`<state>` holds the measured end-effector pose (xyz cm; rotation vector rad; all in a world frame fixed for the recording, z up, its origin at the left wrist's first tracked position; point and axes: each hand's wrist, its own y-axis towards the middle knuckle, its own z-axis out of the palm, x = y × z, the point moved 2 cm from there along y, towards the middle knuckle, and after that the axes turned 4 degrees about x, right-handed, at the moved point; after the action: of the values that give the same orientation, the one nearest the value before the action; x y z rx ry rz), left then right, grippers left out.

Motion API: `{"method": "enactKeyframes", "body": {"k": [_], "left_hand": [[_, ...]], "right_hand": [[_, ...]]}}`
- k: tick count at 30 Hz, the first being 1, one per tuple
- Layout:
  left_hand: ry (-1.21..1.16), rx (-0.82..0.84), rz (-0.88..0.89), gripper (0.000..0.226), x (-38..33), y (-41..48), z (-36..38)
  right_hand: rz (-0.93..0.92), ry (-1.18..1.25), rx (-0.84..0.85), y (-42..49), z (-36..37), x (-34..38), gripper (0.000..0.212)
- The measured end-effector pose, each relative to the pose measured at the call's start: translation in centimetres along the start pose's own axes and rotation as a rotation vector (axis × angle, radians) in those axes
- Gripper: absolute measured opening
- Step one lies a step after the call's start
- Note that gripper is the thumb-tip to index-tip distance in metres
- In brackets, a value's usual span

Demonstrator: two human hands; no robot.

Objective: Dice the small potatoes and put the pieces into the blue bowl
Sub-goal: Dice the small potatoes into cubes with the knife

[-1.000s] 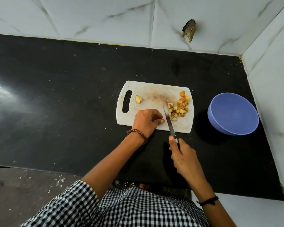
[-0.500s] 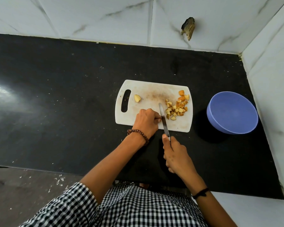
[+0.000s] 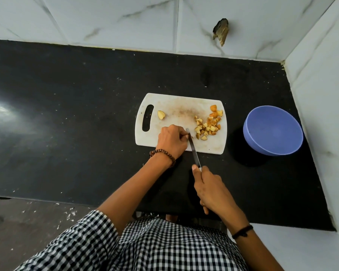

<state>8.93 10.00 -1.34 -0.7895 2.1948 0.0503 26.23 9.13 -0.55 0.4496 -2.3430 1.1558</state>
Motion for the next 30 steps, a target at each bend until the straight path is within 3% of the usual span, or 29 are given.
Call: {"method": "enactKeyframes", "body": {"k": [10, 15, 23, 30], "left_hand": [[0.038, -0.019, 0.03, 0.013, 0.7, -0.6, -0.6], [0.024, -0.046, 0.036, 0.016, 1.7, -1.1, -1.3], [-0.041, -0.1, -0.055, 0.007, 3.2, -1.9, -2.9], [-0.046, -0.095, -0.047, 0.009, 4.3, -1.8, -3.3]], "right_hand": [[-0.028, 0.266, -0.124, -1.0, -0.2, -1.8, 0.045], [-0.13, 0.221, -0.125, -0.5, -0.5, -0.2, 0.046], [-0.165, -0.071, -0.089, 1.6, 0.8, 1.3, 0.049], [-0.068, 0.016, -0.239, 2.2, -1.8, -0.7, 0.049]]}}
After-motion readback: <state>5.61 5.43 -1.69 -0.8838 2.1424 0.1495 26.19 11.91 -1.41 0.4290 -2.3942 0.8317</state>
